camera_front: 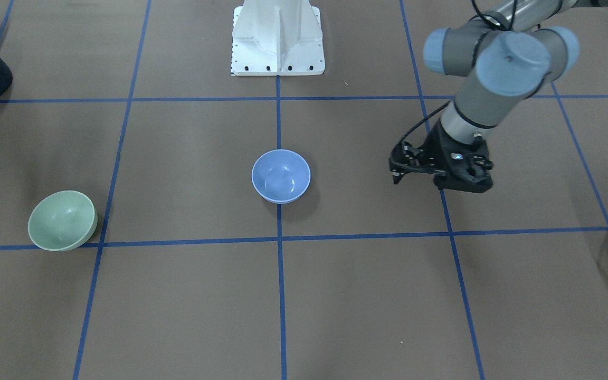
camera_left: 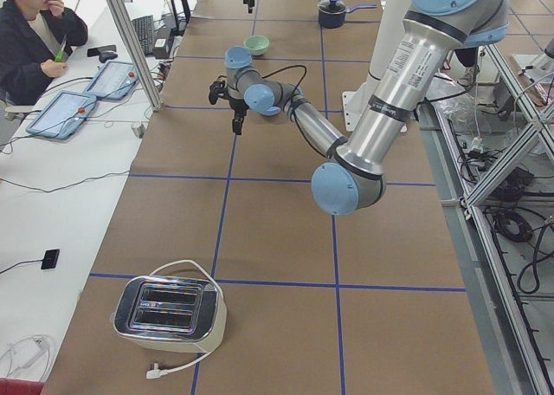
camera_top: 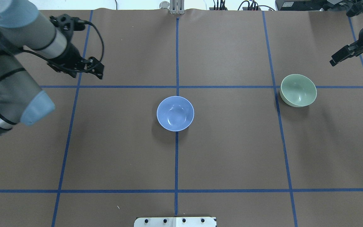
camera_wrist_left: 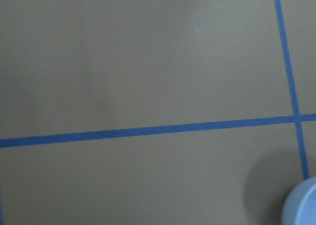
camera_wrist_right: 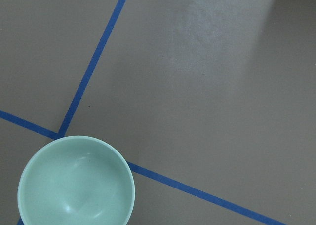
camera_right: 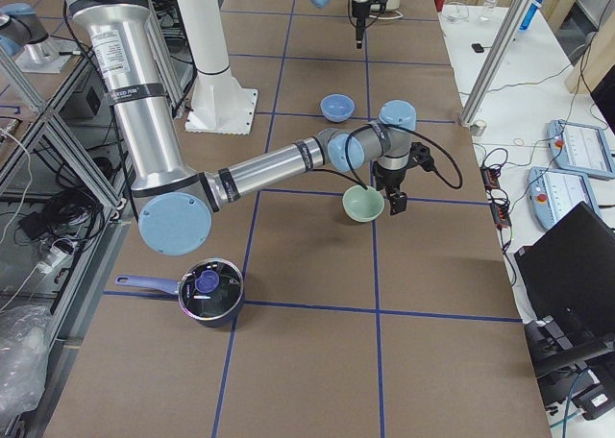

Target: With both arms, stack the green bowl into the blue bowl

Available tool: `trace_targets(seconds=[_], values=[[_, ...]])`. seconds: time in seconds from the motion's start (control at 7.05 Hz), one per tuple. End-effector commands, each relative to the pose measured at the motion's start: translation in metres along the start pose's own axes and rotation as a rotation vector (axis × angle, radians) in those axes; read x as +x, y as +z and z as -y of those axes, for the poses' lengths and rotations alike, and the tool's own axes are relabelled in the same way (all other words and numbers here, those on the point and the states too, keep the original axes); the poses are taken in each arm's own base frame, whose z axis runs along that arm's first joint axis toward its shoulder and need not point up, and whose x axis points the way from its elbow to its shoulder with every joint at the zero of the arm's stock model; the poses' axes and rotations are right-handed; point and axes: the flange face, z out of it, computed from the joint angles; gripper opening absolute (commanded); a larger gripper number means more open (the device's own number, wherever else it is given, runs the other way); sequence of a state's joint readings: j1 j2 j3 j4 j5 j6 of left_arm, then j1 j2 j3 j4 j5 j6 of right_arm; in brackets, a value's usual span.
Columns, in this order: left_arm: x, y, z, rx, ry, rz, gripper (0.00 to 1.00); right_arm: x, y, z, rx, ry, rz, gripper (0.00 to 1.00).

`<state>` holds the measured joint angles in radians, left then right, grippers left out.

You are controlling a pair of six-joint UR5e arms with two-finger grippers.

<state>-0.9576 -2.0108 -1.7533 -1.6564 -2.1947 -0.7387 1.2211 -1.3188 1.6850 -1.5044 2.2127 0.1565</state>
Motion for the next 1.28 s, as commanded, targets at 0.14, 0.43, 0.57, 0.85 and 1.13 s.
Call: trace_targets(seconds=[0.14,0.43,0.57,0.85,1.13], values=[[-0.235,-0.082,-0.01,-0.068,0.16,0.146,0.99,0.011,0.012,-0.022,0.013,-0.014,0.017,1.0],[-0.364,-0.12,-0.051,-0.119,0.121,0.182,0.99,0.019,0.023,-0.041,0.007,-0.01,0.037,1.0],[-0.412,-0.113,-0.082,-0.156,0.126,0.176,0.99,0.015,0.033,-0.045,-0.011,-0.02,0.04,1.0],[-0.446,-0.104,-0.119,-0.193,0.113,0.171,0.99,-0.009,0.074,-0.041,-0.032,-0.087,0.062,1.0],[-0.46,-0.104,-0.14,-0.195,0.076,0.162,0.99,-0.019,0.098,-0.024,-0.024,-0.081,0.08,0.99]])
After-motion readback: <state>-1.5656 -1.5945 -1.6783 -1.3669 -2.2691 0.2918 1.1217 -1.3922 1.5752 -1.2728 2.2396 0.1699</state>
